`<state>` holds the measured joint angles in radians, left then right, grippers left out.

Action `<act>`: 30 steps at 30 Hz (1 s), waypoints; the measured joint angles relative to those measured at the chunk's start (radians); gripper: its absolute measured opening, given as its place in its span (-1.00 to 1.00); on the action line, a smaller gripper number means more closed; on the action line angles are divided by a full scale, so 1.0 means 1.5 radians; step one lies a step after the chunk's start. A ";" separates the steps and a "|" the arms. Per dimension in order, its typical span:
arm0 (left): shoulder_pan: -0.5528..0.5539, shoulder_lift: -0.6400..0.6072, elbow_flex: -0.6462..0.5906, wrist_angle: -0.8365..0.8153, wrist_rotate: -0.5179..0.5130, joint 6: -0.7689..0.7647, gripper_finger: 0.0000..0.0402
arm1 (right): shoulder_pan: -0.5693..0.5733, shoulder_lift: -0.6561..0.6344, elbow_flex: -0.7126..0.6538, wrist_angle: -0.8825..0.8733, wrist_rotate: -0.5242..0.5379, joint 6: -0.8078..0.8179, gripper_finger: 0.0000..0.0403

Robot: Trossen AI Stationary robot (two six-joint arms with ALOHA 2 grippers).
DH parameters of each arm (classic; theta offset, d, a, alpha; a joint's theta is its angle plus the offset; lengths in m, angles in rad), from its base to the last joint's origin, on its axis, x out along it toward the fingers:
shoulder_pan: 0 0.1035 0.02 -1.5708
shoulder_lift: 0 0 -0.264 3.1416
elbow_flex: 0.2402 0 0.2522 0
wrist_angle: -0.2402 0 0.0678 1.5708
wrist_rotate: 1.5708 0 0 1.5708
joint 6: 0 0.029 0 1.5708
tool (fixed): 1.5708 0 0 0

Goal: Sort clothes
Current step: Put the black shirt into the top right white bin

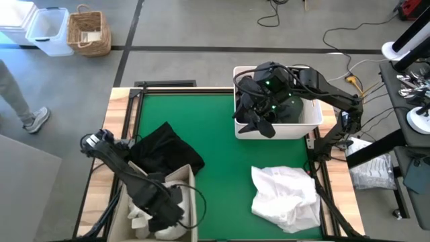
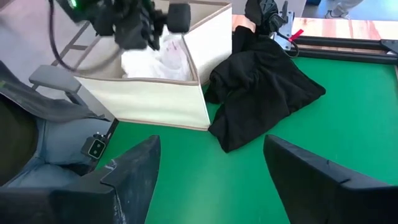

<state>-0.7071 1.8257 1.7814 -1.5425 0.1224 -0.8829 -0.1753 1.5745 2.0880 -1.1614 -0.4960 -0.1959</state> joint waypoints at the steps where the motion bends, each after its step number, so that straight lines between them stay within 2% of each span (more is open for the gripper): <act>1: -0.004 -0.009 0.009 -0.001 -0.010 -0.014 -1.00 | 0.000 0.000 0.000 0.000 0.000 0.000 0.38; 7: -0.026 -0.049 0.075 -0.002 -0.105 -0.034 -1.00 | 0.000 0.000 -0.002 0.000 0.000 -0.011 0.45; 10: -0.037 -0.064 0.123 -0.002 -0.195 -0.005 -1.00 | 0.000 0.000 -0.008 -0.003 0.000 -0.026 0.46; 13: -0.055 -0.070 0.184 -0.003 -0.360 0.065 -1.00 | -0.001 0.000 -0.018 -0.011 0.001 -0.059 0.46; 17: -0.078 -0.071 0.254 -0.006 -0.649 0.163 -1.00 | -0.004 0.000 -0.035 -0.012 0.007 -0.105 0.39; 20: -0.078 -0.071 0.278 -0.017 -0.775 0.201 -1.00 | -0.005 -0.001 -0.057 -0.023 0.026 -0.112 0.34; 23: -0.062 -0.073 0.282 -0.020 -0.835 0.233 -1.00 | -0.005 -0.001 -0.083 -0.062 0.052 -0.115 0.28; 30: 0.033 -0.075 0.255 -0.019 -0.835 0.287 -1.00 | -0.004 -0.028 -0.168 -0.064 0.054 -0.113 0.18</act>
<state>-0.6574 1.7137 2.1645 -1.5717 -1.1301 -0.4523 -0.1814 1.5332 1.8364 -1.2569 -0.4149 -0.3649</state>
